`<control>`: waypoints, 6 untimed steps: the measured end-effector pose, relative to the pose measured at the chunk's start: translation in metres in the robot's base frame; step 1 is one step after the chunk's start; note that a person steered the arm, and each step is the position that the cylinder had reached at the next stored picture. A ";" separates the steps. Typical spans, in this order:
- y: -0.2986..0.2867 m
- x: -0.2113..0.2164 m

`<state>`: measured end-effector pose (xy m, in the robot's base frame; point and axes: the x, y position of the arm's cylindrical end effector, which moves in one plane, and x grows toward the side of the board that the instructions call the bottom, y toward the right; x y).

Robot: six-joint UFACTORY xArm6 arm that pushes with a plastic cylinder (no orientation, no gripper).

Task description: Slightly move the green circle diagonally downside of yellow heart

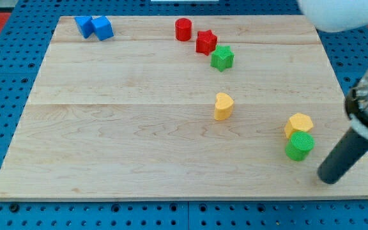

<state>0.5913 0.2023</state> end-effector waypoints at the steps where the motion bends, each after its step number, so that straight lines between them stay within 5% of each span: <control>1: -0.005 -0.002; 4: 0.065 -0.032; 6: -0.023 -0.059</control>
